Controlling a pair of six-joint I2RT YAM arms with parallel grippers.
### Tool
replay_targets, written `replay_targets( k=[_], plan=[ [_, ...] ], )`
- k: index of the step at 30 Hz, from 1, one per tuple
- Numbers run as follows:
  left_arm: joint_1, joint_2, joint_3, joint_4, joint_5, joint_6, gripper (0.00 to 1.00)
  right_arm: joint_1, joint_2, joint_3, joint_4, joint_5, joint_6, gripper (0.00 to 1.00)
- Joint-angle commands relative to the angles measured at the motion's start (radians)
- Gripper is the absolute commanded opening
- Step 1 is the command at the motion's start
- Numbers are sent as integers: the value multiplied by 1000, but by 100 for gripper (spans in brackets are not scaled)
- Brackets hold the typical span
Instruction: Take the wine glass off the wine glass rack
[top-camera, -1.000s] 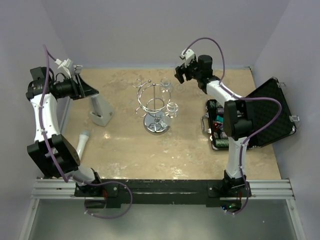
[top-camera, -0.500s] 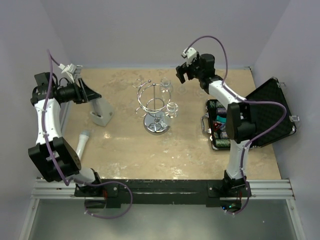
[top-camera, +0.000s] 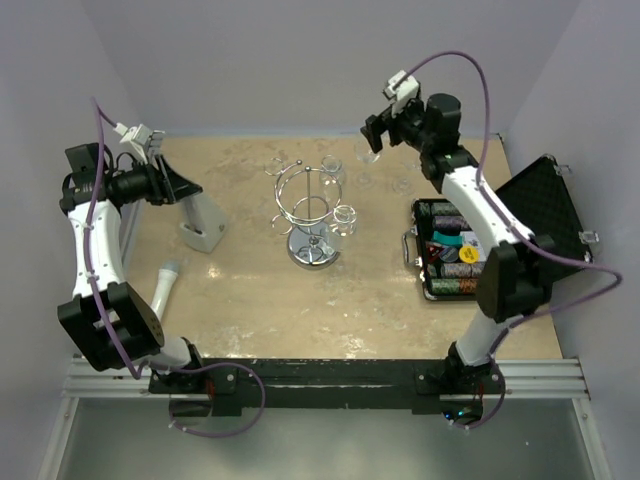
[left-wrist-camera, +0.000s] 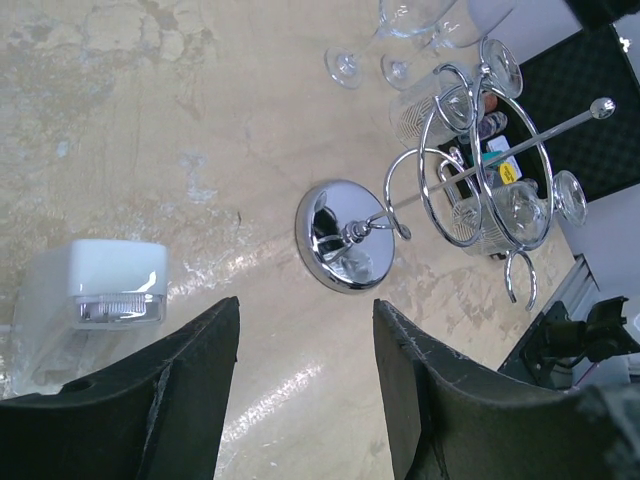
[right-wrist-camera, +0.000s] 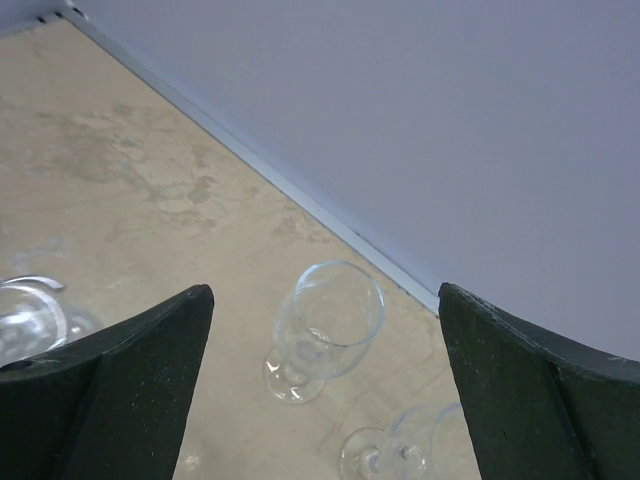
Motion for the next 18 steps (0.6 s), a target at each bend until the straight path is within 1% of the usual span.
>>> replay_targets(
  k=[1, 7, 9, 11, 13, 16, 18],
  plan=[
    [-3, -36, 26, 49, 24, 25, 61, -17, -250, -117, 16, -131, 47, 99],
    [-8, -36, 11, 100, 39, -5, 61, -101, -484, -335, -62, -318, 44, 99],
    [-8, -38, 3, 111, 42, -8, 61, -120, -554, -398, -140, -376, 4, 99],
    [-9, -38, -3, 114, 48, -8, 61, -121, -611, -433, -249, -453, -85, 99],
    [-11, -38, -6, 114, 56, -4, 61, -121, -652, -458, -388, -511, -215, 99],
    [-11, -36, -5, 92, 59, 21, 61, -120, -689, -493, -581, -542, -404, 99],
    [-13, -36, -5, 85, 59, 34, 61, -120, -705, -535, -678, -558, -545, 99]
  ],
)
